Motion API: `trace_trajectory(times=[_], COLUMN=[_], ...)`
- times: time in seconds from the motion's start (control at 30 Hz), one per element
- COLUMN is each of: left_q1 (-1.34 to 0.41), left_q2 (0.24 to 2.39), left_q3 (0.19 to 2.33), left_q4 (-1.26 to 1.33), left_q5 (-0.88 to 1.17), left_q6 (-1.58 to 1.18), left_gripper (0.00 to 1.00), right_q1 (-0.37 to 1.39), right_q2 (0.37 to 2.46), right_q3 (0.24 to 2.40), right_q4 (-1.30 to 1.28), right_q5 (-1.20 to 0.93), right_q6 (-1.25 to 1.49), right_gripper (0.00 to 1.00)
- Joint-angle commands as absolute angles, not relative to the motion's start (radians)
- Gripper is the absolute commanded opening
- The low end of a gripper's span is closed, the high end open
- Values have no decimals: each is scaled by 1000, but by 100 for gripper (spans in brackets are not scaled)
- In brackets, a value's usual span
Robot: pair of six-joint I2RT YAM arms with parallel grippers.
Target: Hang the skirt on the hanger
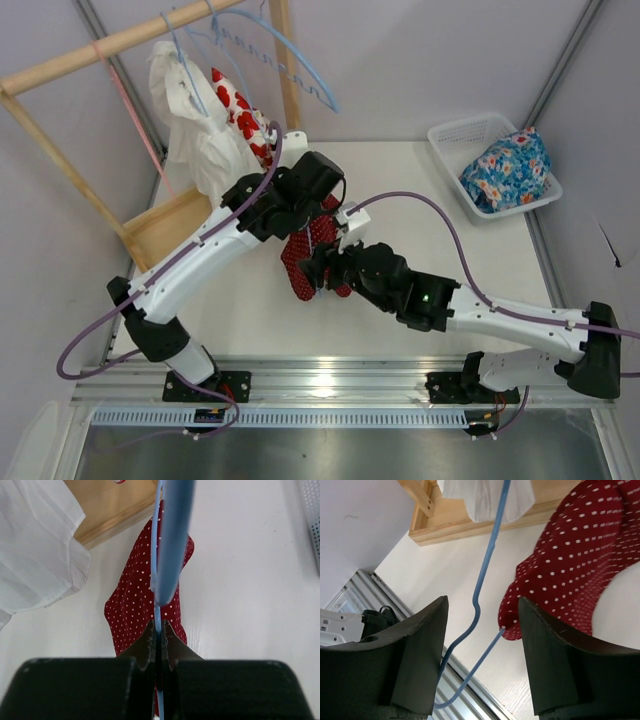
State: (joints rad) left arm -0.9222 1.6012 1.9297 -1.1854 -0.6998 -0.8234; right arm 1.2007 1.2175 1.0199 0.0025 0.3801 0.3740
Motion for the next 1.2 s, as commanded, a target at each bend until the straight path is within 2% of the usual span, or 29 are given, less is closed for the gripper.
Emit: trace_trajectory(times=[0.0,0.37,0.63,0.87,1.17], left_q1=[-917,-919,-922,-923,-923], left_q2=[1609,1744,1766,1775,1773], left_q3=[2003,2229,2240,2253,2255], left_q4=[-1226,-1428,-1428,-1457,-1451], left_q5=[-764,-788,-804,-810,-792], left_q6=[-922,-1054,-1091,-1127,-1120], left_gripper=[0,0,0,0,0], right_q1=[1213,1269,1324,1328,1327], right_q2=[1157,1121,1150,1218,1233], right_q3=[1035,1042,1048,1114,1098], right_q4=[-55,-104,-46,-57,-12], right_q5=[492,614,759,923,916], right_q6=[328,190,94,141,147], right_gripper=[63,63,59,50,49])
